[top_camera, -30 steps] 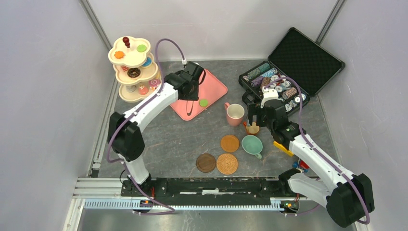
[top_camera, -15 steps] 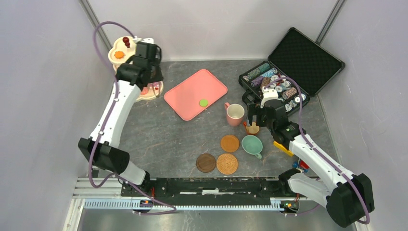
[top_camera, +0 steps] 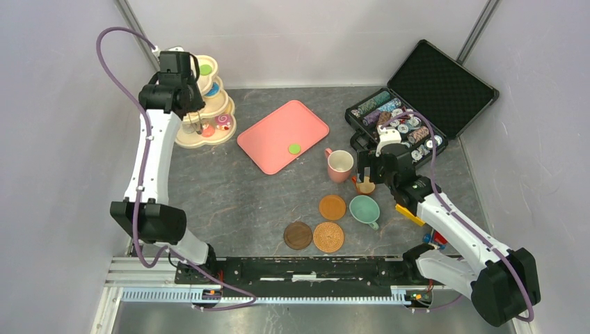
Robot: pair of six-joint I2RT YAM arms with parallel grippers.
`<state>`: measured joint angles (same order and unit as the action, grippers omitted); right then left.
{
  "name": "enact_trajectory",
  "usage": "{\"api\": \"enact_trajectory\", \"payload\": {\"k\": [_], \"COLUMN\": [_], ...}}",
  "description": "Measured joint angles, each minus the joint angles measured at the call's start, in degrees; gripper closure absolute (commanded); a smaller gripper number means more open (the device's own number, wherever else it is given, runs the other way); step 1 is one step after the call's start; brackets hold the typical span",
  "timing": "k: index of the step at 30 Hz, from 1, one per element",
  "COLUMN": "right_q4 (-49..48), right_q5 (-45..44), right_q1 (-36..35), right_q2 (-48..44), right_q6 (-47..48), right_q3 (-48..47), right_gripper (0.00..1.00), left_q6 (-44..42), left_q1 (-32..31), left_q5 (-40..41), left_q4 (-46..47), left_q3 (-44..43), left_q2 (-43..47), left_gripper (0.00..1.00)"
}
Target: Serve the afternoon tea
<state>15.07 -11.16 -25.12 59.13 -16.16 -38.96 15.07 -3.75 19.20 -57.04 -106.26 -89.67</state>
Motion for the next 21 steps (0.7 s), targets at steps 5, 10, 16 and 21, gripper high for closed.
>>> {"api": "enact_trajectory", "payload": {"k": [5, 10, 16, 21], "right_q4": [0.04, 0.02, 0.24, 0.22], "right_q5": [0.13, 0.17, 0.57, 0.63], "right_q1": [0.00, 0.00, 0.00, 0.00], "right_q2": [0.00, 0.00, 0.09, -0.11], "right_q6": [-0.26, -0.52, -0.76, -1.20], "right_q3": [-0.02, -0.02, -0.02, -0.02], "right_gripper": [0.02, 0.02, 0.02, 0.02], "left_q6": [0.02, 0.00, 0.00, 0.00], "left_q1": [0.55, 0.66, 0.79, 0.79], "left_q5": [-0.09, -0.26, -0.24, -0.31], "left_q4": [-0.46, -0.83, -1.22, -1.25], "left_q3": [-0.46, -1.27, -2.47, -2.78], "left_q2": [-3.72, -6.80, -7.28, -7.28], "left_gripper": [0.75, 0.68, 0.59, 0.50]}}
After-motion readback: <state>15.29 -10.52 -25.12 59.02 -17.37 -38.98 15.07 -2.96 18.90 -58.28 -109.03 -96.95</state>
